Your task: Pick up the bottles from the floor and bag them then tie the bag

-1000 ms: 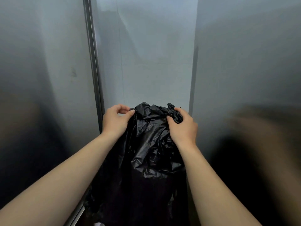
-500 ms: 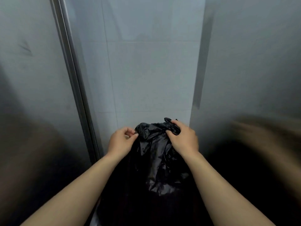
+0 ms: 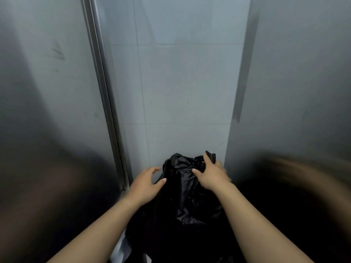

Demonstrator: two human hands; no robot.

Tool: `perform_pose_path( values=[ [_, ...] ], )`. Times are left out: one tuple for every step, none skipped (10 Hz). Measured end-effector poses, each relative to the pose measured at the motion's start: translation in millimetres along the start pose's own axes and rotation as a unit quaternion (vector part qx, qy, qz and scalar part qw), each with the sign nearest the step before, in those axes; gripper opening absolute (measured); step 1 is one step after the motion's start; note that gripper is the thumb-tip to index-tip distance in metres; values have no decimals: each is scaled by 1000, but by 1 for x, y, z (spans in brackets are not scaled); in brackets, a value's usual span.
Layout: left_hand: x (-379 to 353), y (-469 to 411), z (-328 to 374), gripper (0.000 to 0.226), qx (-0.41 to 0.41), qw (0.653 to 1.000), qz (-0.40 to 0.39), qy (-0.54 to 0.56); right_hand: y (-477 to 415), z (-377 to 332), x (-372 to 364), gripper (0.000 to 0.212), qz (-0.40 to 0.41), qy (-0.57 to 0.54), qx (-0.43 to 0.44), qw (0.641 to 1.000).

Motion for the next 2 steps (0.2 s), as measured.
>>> perform_pose_path(
  values=[
    [18, 29, 17, 51, -3, 995, 31, -91, 26, -12, 10, 76, 9, -11, 41, 999],
    [36, 57, 36, 51, -7, 987, 69, -148, 56, -19, 16, 74, 26, -22, 91, 995]
  ],
)
Point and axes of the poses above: each hand's wrist, its own y-axis away from the middle knuckle, its own x-axis out of the back of the hand, z = x × y, the point moved 8 cm from there along -y, towards the middle knuckle, and after that the axes turned 4 degrees about -z, right-handed, at the moved point
